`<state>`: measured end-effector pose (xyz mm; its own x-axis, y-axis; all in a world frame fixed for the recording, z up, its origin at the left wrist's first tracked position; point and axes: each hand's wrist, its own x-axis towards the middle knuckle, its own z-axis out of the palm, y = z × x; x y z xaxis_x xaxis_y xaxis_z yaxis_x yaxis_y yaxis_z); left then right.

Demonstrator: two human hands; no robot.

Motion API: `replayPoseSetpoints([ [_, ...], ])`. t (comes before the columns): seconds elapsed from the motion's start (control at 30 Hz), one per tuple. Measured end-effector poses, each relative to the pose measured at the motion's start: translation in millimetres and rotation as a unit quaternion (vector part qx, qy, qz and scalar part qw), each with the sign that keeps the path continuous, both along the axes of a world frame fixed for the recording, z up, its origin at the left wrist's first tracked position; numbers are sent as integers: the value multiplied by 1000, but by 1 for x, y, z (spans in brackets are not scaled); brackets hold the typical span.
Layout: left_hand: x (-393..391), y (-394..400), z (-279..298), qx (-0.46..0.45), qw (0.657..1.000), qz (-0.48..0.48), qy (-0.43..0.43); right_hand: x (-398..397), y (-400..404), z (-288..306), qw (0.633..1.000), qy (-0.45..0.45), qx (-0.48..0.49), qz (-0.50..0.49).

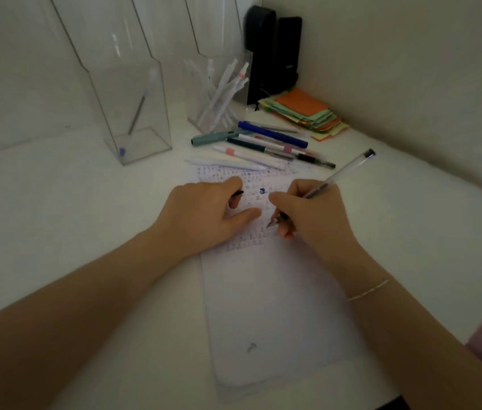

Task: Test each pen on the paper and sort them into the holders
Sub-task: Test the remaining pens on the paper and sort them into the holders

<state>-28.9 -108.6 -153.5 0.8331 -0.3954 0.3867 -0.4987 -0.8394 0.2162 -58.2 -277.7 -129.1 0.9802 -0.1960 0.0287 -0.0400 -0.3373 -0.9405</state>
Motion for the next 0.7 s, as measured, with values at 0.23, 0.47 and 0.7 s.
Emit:
replayPoseSetpoints([
  [0.23, 6, -2, -2, 41, 999, 8, 21, -3, 6, -14, 996, -39, -69, -37],
  [0.47, 5, -2, -3, 31, 999, 3, 18, -4, 8, -15, 996, -49, -70, -30],
  [0.7, 3, -3, -2, 31, 999, 2, 20, -5, 10, -14, 995, -59, -78, -37],
])
